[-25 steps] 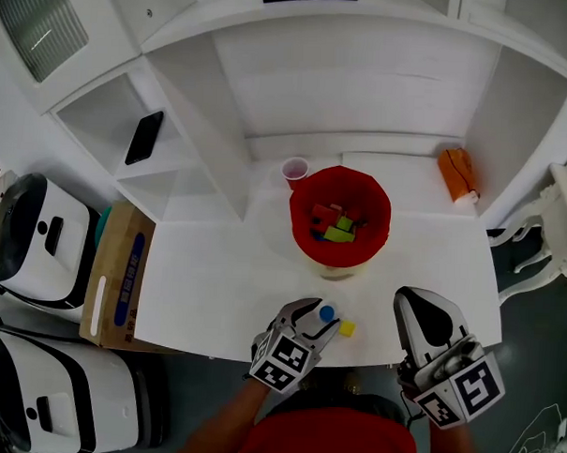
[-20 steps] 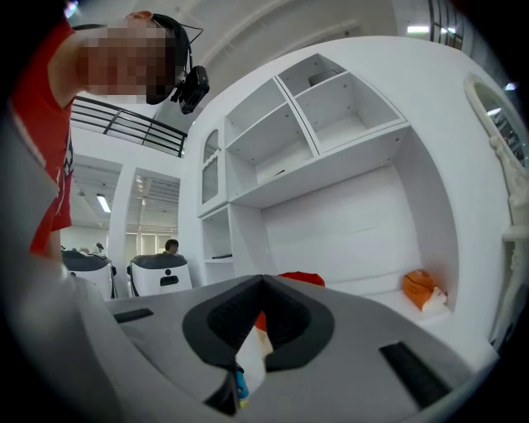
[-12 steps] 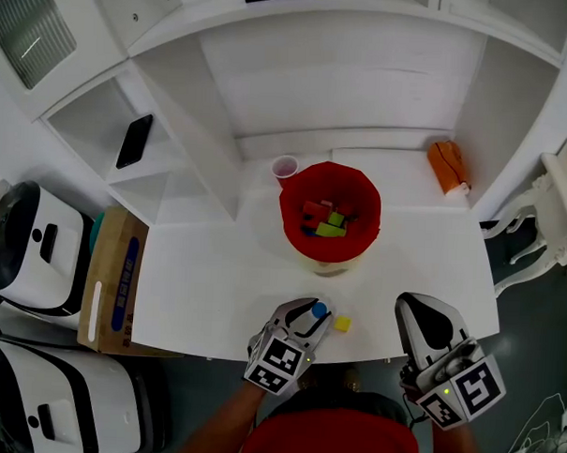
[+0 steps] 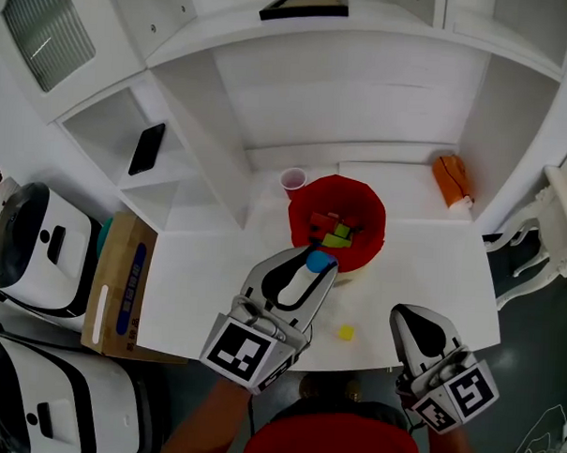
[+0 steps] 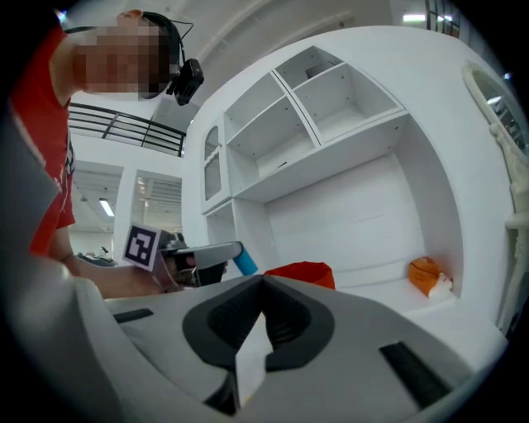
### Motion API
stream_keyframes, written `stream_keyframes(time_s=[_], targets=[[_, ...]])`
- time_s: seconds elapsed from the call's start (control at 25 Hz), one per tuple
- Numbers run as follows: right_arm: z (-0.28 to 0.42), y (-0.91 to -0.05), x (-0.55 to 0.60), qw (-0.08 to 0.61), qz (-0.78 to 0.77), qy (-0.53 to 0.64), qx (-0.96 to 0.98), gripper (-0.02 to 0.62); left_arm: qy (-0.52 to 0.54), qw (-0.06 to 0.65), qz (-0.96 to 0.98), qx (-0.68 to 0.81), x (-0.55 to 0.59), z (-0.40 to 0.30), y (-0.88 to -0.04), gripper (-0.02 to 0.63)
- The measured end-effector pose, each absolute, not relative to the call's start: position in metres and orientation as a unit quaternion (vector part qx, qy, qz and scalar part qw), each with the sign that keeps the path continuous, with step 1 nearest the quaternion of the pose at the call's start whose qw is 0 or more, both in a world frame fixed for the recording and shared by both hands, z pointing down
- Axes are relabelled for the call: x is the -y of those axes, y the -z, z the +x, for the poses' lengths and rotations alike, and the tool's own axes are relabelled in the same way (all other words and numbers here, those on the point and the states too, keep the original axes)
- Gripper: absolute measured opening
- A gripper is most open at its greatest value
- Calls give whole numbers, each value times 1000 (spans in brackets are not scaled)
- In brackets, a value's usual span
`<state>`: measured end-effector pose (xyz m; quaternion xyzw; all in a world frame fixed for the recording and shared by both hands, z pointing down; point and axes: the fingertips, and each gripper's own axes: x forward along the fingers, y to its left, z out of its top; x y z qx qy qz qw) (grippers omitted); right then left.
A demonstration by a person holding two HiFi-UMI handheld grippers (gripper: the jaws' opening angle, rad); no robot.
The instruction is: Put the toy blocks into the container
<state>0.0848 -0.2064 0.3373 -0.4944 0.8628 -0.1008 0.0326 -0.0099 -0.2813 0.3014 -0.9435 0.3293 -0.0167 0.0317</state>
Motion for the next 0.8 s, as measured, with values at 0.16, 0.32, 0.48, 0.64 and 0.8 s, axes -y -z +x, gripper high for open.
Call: stream_keyframes(time_s=[0.16, 0.32, 0.48, 0.64, 0.8], targets=[[89, -337, 202, 28, -499, 95, -861, 2, 9, 41, -939, -342, 317, 0, -292, 152], [96, -339, 201, 26, -508, 92, -856, 2, 20, 35, -932, -359, 343, 6, -301, 150], [98, -341, 204, 21, -505, 93, -858, 2, 26, 24, -928, -372, 356, 8, -309, 151], [89, -354, 208, -9, -491, 95, -866, 2, 8, 26, -934, -356, 344, 7, -301, 142], [73, -381, 211, -59, -466, 97, -878, 34, 3, 31, -936, -351, 312, -1, -300, 11]])
